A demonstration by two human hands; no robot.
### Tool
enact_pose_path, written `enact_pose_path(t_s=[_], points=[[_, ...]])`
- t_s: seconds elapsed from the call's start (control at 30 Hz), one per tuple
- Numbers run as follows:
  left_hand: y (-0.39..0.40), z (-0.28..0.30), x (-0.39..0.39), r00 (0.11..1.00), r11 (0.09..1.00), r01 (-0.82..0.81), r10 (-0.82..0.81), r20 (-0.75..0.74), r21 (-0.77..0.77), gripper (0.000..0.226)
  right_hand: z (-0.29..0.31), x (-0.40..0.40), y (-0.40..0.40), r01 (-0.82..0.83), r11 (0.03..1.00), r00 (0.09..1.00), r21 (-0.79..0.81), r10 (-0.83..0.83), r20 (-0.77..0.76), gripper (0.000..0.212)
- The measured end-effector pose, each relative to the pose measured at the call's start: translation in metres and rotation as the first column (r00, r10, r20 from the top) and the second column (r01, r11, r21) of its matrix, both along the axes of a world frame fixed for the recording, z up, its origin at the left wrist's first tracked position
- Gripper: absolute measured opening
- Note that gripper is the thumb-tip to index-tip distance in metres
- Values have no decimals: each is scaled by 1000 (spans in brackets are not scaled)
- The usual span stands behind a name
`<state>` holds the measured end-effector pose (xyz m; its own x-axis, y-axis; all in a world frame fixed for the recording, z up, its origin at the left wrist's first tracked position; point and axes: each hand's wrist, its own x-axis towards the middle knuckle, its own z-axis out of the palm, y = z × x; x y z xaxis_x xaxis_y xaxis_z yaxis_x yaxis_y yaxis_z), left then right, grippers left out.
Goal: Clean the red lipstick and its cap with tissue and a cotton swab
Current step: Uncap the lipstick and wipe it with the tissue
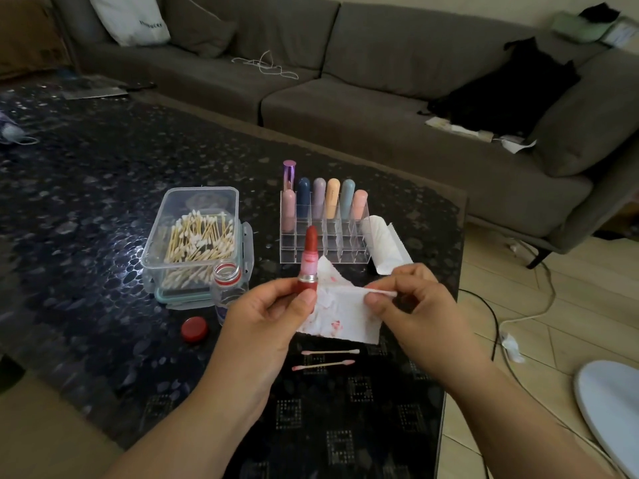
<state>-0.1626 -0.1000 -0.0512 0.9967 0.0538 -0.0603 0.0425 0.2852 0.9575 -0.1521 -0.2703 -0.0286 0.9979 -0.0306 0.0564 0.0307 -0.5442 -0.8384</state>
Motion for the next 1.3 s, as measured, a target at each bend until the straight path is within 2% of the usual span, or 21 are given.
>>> enact_pose_path(t_s=[0.1, 0.2, 0.27, 0.33, 0.43, 0.6, 0.8, 0.83, 0.93, 0.97, 1.03, 1.13, 1.3], points=[[1, -1, -1, 1000, 998, -7, 7, -5, 64, 14, -2, 3, -3, 30, 997, 999, 72, -29, -15, 12], [1, 1, -3, 1000, 994, -8, 7, 11, 108, 21, -5, 3, -5, 193, 981, 981, -29, -193, 23, 15], [0, 2, -3, 999, 995, 23, -25, 20, 98, 13, -3, 0, -2, 234, 972, 969, -34, -230, 92, 14], [-4, 2, -4, 997, 993, 73, -77, 32, 90, 11, 0, -4, 5, 176, 984, 979, 33, -179, 101, 12], [-8, 1, -7, 987, 986, 139, -145, 71, 87, 19, 5, -9, 17, 38, 963, 999, 267, -41, 5, 11], [-9, 0, -9, 977, 978, 195, -200, 76, 72, 29, 7, -9, 18, -82, 810, 984, 581, 159, -84, 17], [-9, 0, -10, 977, 980, 197, -199, 80, 28, 29, 12, -10, 19, -174, 626, 928, 760, 363, -86, 30], [-9, 0, -10, 978, 981, 190, -191, 81, 26, 28, 14, -11, 20, -164, 584, 918, 795, 386, -93, 34], [-8, 0, -9, 979, 983, 184, -185, 82, 22, 27, 15, -10, 20, 0, 434, 904, 901, 384, -185, 44], [-8, 0, -9, 979, 982, 185, -186, 83, 21, 27, 14, -9, 21, -9, 446, 909, 895, 376, -179, 40], [-9, 1, -9, 979, 982, 188, -189, 82, 17, 26, 11, -9, 24, -69, 536, 922, 841, 356, -151, 29], [-9, 1, -10, 979, 983, 185, -186, 78, 13, 24, 10, -11, 27, -142, 600, 927, 787, 360, -106, 27], [-7, 3, -11, 976, 980, 198, -199, 87, 15, 17, 7, -9, 24, -163, 539, 929, 826, 366, -55, 26]])
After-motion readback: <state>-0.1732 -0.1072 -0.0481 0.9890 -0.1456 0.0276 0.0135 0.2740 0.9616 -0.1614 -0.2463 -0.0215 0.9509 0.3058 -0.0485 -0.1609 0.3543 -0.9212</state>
